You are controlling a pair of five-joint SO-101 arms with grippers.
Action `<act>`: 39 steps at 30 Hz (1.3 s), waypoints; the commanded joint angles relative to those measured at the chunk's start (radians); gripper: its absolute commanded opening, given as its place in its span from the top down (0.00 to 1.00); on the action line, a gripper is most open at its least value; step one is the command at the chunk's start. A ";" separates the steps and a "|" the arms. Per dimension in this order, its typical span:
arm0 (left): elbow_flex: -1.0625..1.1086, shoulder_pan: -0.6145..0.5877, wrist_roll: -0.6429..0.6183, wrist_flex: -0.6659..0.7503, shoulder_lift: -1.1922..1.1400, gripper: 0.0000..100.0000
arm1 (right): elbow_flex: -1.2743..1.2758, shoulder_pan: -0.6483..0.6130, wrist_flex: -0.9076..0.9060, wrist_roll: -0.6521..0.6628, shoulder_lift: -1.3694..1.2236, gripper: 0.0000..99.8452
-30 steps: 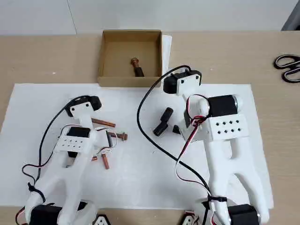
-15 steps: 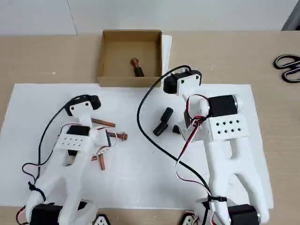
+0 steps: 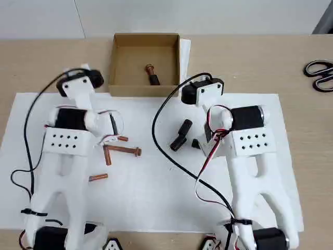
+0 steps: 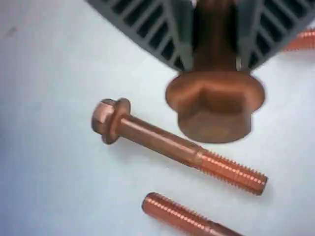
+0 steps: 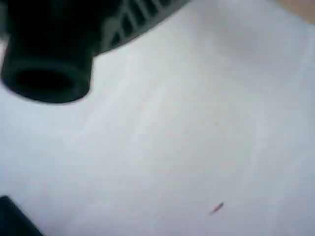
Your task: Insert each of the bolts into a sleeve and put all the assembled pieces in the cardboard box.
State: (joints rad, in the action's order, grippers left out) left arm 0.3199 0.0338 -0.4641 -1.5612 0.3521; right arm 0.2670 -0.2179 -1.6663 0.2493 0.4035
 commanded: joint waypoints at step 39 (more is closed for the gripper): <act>0.263 0.091 -0.023 0.074 0.801 0.99 | 0.592 -0.206 0.305 -0.038 1.081 1.00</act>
State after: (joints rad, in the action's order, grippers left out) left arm 0.5409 0.1212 -0.4795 -1.5535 1.0702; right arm 0.7887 -0.4158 -1.4607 0.2202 1.3840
